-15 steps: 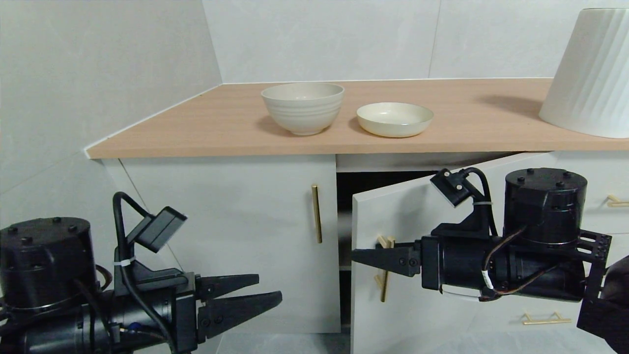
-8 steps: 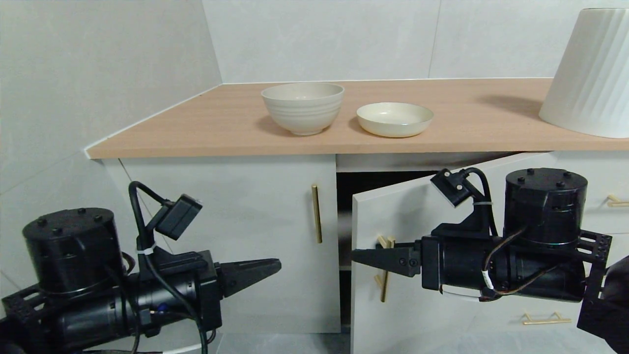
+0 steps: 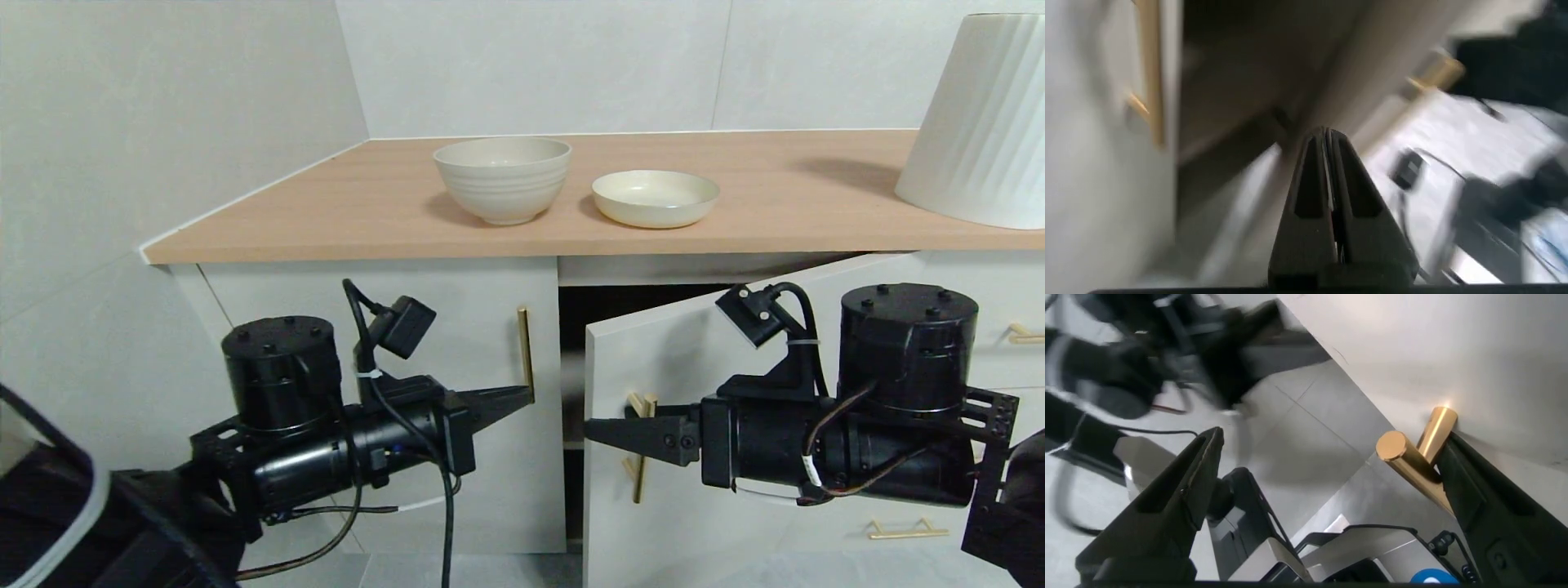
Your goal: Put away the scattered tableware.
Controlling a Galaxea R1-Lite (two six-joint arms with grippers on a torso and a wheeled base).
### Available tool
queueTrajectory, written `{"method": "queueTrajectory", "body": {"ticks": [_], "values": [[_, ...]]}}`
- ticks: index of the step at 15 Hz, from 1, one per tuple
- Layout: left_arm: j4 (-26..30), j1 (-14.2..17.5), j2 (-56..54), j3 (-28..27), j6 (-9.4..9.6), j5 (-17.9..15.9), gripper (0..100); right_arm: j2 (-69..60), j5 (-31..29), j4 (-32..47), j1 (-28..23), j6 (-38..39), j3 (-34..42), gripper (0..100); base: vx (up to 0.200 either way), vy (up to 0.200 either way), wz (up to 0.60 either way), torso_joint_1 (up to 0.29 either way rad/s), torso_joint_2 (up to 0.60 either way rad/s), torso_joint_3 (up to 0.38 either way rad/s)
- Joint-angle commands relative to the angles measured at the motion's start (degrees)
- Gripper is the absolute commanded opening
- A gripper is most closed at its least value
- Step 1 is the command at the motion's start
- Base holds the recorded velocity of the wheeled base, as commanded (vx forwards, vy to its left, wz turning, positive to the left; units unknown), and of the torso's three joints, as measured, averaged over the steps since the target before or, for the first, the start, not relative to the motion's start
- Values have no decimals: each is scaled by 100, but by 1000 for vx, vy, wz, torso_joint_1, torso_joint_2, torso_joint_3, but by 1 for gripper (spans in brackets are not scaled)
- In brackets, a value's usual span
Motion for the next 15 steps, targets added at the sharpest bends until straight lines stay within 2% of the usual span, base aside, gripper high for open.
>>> {"method": "queueTrajectory", "body": {"ticks": [1,2,3,5,7,10,12,15], "values": [[-2098,-274,1894,-98,-142,704,0,1,10,20,10,5,15,100,0,0,0,0,0,0],[-2599,-441,2184,-168,-283,774,0,1,18,20,10,5,15,100,0,0,0,0,0,0],[-2669,-582,2290,-221,-344,888,0,-7,18,20,10,5,15,100,0,0,0,0,0,0],[-2661,-643,2342,-265,-344,915,0,-7,10,20,10,5,15,100,0,0,0,0,0,0],[-2713,-775,2430,-405,-344,1082,0,-7,18,20,10,-3,33,100,0,0,0,0,0,0],[-2713,-995,2421,-344,-344,1091,0,-60,10,20,1,-39,156,100,0,0,0,0,0,0],[-2713,-1021,2404,-335,-344,1099,0,-122,10,20,-8,-118,296,100,0,0,0,0,0,0],[-2713,-1039,2378,-326,-327,1099,0,-95,10,81,-96,-918,560,100,0,0,0,0,0,0]]}}
